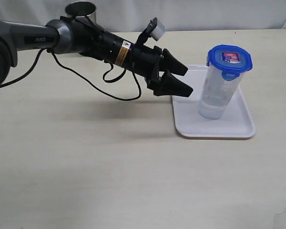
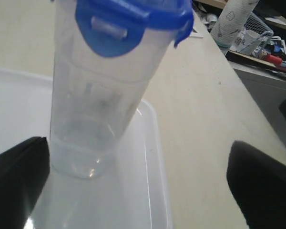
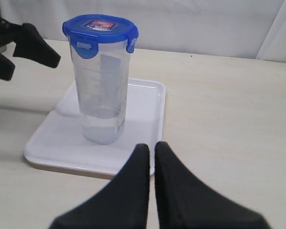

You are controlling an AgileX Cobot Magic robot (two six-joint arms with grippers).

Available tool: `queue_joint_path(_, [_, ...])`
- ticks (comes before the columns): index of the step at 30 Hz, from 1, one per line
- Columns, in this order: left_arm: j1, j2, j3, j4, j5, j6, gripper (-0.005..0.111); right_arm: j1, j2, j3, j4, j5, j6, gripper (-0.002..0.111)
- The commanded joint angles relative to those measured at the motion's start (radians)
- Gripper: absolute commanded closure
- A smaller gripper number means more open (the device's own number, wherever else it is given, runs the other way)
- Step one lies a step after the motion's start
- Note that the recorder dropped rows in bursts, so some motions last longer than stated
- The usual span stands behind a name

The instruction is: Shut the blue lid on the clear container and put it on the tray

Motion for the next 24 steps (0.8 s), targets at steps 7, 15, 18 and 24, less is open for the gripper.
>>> queue_joint_path(7, [0.04,-0.128,0.004,-0.003,-0.052,-0.05,0.014,-0.003,-0.004,0.002,0.003,-0.012,-0.004,0.104])
queue_joint_path(15, [0.11,-0.242,0.015,-0.003,-0.052,-0.087,0.014,-0.003,-0.004,0.002,0.003,-0.012,-0.004,0.104])
queue_joint_path(18, [0.139,-0.289,0.036,-0.003,-0.052,-0.107,0.014,-0.003,-0.004,0.002,0.003,-0.012,-0.004,0.104])
queue_joint_path(24, [0.222,-0.398,0.098,-0.003,-0.052,-0.136,0.014,-0.003,-0.004,0.002,0.003,-0.012,-0.004,0.104])
